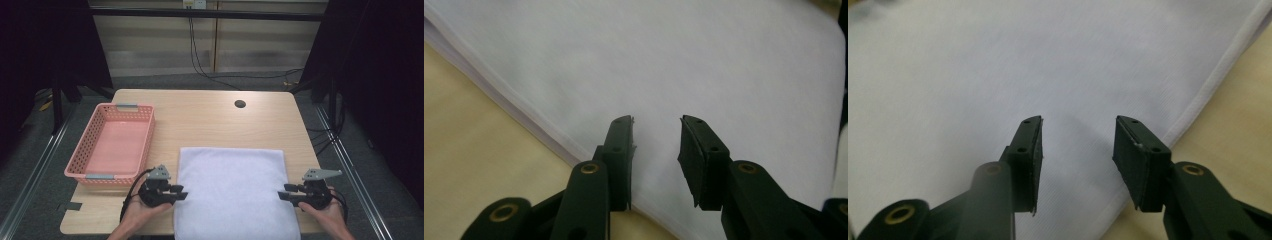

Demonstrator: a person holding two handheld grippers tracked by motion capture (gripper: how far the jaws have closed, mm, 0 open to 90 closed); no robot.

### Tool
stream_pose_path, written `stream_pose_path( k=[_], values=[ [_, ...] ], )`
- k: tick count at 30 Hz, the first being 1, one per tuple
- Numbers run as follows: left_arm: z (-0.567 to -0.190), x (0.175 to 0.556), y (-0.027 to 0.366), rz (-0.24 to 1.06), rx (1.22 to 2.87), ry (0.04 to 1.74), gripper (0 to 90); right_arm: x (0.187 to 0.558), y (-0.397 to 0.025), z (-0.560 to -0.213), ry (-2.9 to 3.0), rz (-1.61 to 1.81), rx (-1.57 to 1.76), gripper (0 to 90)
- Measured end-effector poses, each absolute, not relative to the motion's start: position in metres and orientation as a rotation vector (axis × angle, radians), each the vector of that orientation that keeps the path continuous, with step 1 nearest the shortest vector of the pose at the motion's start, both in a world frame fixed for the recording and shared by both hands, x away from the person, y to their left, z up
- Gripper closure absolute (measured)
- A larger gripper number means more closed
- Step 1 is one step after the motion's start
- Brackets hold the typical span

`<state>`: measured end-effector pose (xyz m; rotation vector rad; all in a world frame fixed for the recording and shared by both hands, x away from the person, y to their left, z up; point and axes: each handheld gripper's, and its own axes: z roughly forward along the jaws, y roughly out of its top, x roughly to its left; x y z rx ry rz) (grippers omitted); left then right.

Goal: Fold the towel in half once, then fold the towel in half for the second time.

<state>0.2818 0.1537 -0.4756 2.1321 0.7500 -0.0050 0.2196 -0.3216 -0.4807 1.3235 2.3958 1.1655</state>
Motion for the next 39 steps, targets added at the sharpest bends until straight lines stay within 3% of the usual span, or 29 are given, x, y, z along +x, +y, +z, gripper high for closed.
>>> stream_pose_path(
  k=[7, 11, 22, 28, 32, 35, 39],
  values=[
    [-0.473, 0.336, 0.145, 0.088, 2.102, 0.857, 61.0, 0.264, -0.326, -0.472, 2.294, 1.130, 1.289, 53.0],
    [-0.473, 0.348, 0.128, 0.135, 2.120, 0.821, 58.1, 0.294, -0.333, -0.470, 2.249, 1.077, 1.311, 50.4],
    [-0.496, 0.390, 0.139, 0.130, 2.043, 0.989, 49.4, 0.354, -0.336, -0.491, 2.275, 1.040, 1.356, 44.3],
    [-0.499, 0.391, 0.138, 0.154, 2.057, 0.989, 42.3, 0.356, -0.328, -0.502, 2.332, 0.976, 1.329, 47.4],
    [-0.504, 0.393, 0.138, 0.159, 2.077, 1.007, 38.3, 0.354, -0.329, -0.502, 2.334, 0.993, 1.326, 58.6],
    [-0.504, 0.393, 0.136, 0.159, 2.085, 0.997, 37.7, 0.355, -0.330, -0.503, 2.332, 1.021, 1.330, 61.9],
    [-0.505, 0.394, 0.136, 0.132, 2.096, 0.938, 54.5, 0.355, -0.331, -0.503, 2.338, 1.038, 1.345, 68.2]
  ],
)
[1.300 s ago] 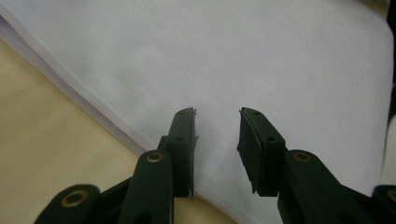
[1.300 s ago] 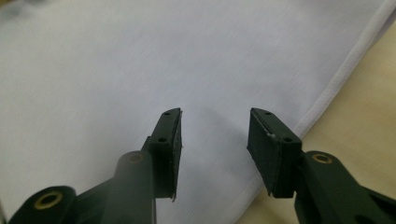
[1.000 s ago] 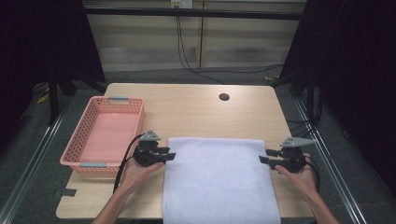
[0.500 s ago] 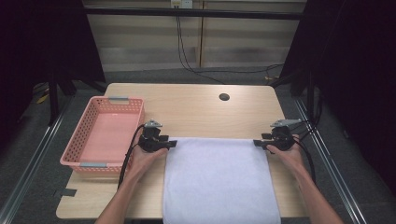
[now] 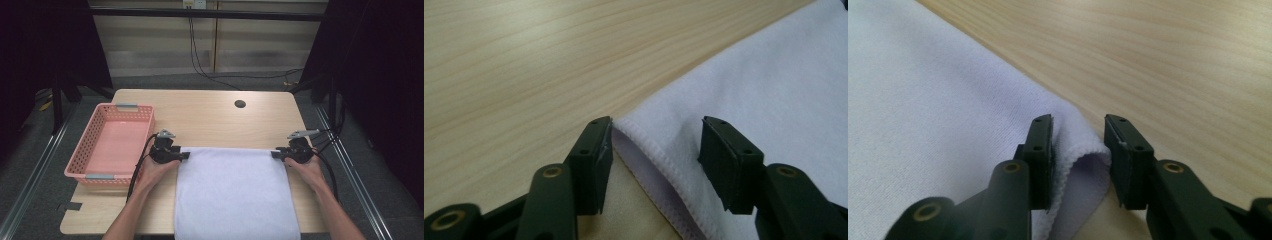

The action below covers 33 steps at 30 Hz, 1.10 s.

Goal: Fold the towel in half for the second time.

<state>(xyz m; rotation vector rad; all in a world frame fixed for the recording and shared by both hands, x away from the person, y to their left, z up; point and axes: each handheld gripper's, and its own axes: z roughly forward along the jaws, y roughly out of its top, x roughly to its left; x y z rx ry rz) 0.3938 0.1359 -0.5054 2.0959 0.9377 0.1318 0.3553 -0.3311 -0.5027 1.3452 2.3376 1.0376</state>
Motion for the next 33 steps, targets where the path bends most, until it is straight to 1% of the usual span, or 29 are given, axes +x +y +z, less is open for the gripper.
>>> stream_pose_path(
  k=[3, 6, 10, 13, 20, 27, 33],
  values=[
    [-0.508, 0.394, 0.137, 0.069, 2.089, 0.903, 74.1, 0.357, -0.332, -0.503, 2.356, 1.070, 1.368, 77.7],
    [-0.504, 0.393, 0.137, 0.044, 2.077, 0.889, 83.5, 0.359, -0.333, -0.502, 2.368, 1.090, 1.363, 82.2],
    [-0.495, 0.391, 0.138, 0.058, 2.046, 0.867, 85.1, 0.356, -0.333, -0.497, 2.344, 1.111, 1.369, 83.5],
    [-0.485, 0.389, 0.138, 0.056, 1.996, 0.859, 85.3, 0.352, -0.339, -0.489, 2.313, 1.150, 1.357, 83.6],
    [-0.462, 0.388, 0.136, 0.079, 1.952, 0.821, 85.8, 0.343, -0.351, -0.468, 2.261, 1.205, 1.327, 83.7],
    [-0.441, 0.402, 0.134, 0.114, 1.942, 0.808, 87.8, 0.352, -0.357, -0.446, 2.203, 1.263, 1.318, 84.3],
    [-0.425, 0.422, 0.129, 0.134, 1.935, 0.812, 88.4, 0.369, -0.360, -0.435, 2.161, 1.294, 1.329, 85.0]
  ],
)
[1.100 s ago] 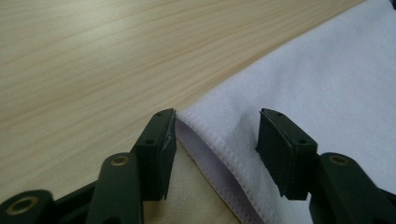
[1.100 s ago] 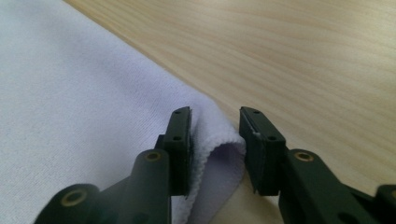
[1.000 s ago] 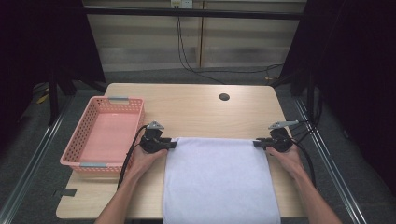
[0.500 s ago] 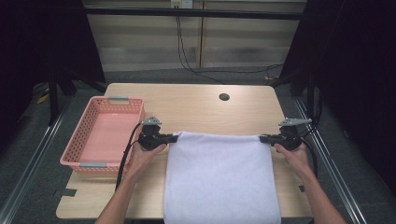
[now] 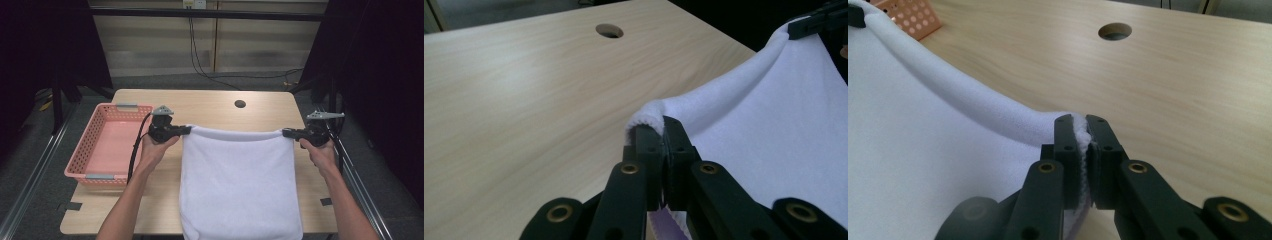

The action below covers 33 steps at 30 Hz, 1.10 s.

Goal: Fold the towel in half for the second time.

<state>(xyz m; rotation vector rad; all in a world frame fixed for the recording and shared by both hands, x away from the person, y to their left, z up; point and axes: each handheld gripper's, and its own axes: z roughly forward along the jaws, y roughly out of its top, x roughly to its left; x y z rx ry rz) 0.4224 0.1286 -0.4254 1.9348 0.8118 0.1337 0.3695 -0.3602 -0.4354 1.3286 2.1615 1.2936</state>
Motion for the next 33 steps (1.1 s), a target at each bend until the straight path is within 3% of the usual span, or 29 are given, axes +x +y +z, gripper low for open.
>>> stream_pose_path(
  k=[9, 14, 24, 33],
  values=[
    [-0.407, 0.443, 0.123, 0.162, 1.881, 0.823, 88.5, 0.394, -0.366, -0.410, 2.065, 1.336, 1.349, 85.6],
    [-0.402, 0.431, 0.126, 0.173, 1.884, 0.788, 88.5, 0.387, -0.367, -0.399, 2.048, 1.384, 1.309, 85.5],
    [-0.390, 0.358, 0.144, 0.177, 1.857, 0.689, 88.5, 0.313, -0.369, -0.391, 2.114, 1.444, 1.191, 85.5],
    [-0.412, 0.299, 0.158, 0.078, 1.869, 0.651, 88.4, 0.240, -0.368, -0.412, 2.197, 1.479, 1.179, 85.4]
  ],
)
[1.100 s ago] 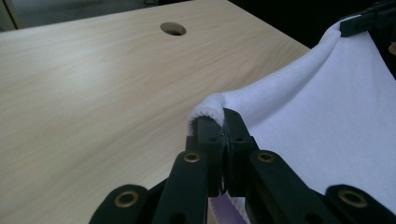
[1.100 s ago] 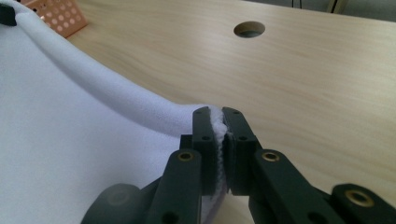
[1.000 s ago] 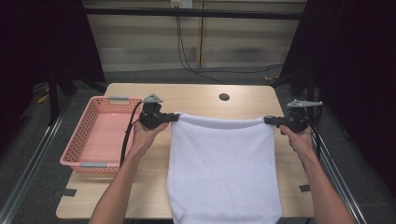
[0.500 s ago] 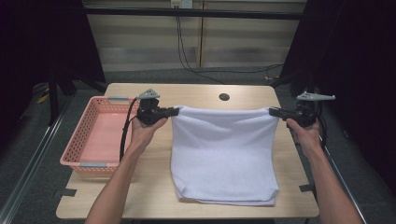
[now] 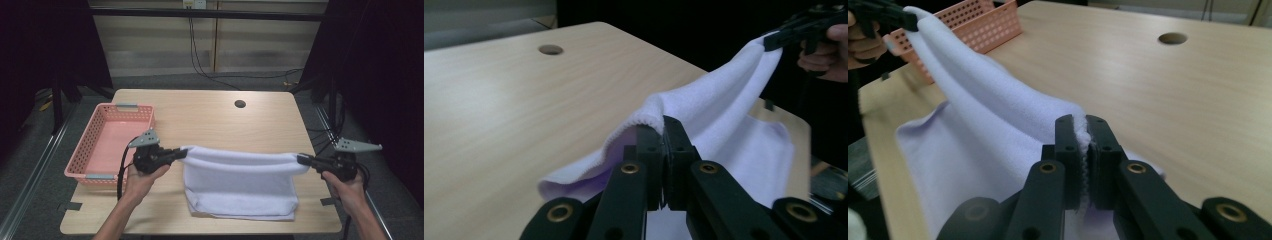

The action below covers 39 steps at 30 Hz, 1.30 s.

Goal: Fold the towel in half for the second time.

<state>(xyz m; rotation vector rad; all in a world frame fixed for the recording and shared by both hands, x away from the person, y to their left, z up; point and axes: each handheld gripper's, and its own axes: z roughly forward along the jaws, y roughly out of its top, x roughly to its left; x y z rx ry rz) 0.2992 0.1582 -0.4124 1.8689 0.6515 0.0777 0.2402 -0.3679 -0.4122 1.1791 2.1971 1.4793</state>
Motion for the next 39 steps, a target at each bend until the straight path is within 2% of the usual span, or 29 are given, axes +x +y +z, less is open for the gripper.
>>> stream_pose_path(
  k=[6, 10, 14, 17, 21, 24, 28, 31, 32, 35, 38, 39],
  values=[
    [-0.454, 0.275, 0.159, -0.001, 1.992, 0.672, 88.4, 0.205, -0.359, -0.444, 2.324, 1.402, 1.196, 84.9],
    [-0.466, 0.267, 0.158, -0.032, 2.048, 0.666, 88.2, 0.191, -0.358, -0.460, 2.382, 1.353, 1.218, 83.1],
    [-0.467, 0.254, 0.160, -0.084, 2.063, 0.628, 87.6, 0.182, -0.357, -0.468, 2.441, 1.322, 1.237, 76.6],
    [-0.466, 0.243, 0.163, -0.109, 2.077, 0.590, 85.1, 0.176, -0.358, -0.469, 2.450, 1.328, 1.254, 66.0],
    [-0.461, 0.241, 0.175, -0.119, 2.042, 0.590, 74.4, 0.173, -0.363, -0.463, 2.392, 1.362, 1.277, 57.1],
    [-0.456, 0.252, 0.179, -0.110, 1.997, 0.615, 66.5, 0.181, -0.362, -0.462, 2.355, 1.347, 1.300, 53.0],
    [-0.454, 0.274, 0.171, -0.062, 1.985, 0.664, 64.1, 0.202, -0.355, -0.465, 2.294, 1.252, 1.353, 48.3],
    [-0.463, 0.293, 0.155, -0.073, 2.036, 0.659, 63.9, 0.220, -0.347, -0.473, 2.312, 1.187, 1.387, 45.7],
    [-0.470, 0.300, 0.149, -0.110, 2.074, 0.663, 64.1, 0.225, -0.344, -0.477, 2.312, 1.152, 1.403, 44.3],
    [-0.491, 0.311, 0.133, -0.093, 2.205, 0.674, 63.5, 0.241, -0.336, -0.488, 2.304, 1.023, 1.429, 43.2],
    [-0.494, 0.314, 0.133, -0.119, 2.188, 0.691, 62.8, 0.250, -0.330, -0.494, 2.320, 0.980, 1.417, 47.0],
    [-0.495, 0.314, 0.132, -0.117, 2.188, 0.695, 61.7, 0.252, -0.330, -0.494, 2.322, 0.977, 1.400, 54.4]
  ],
)
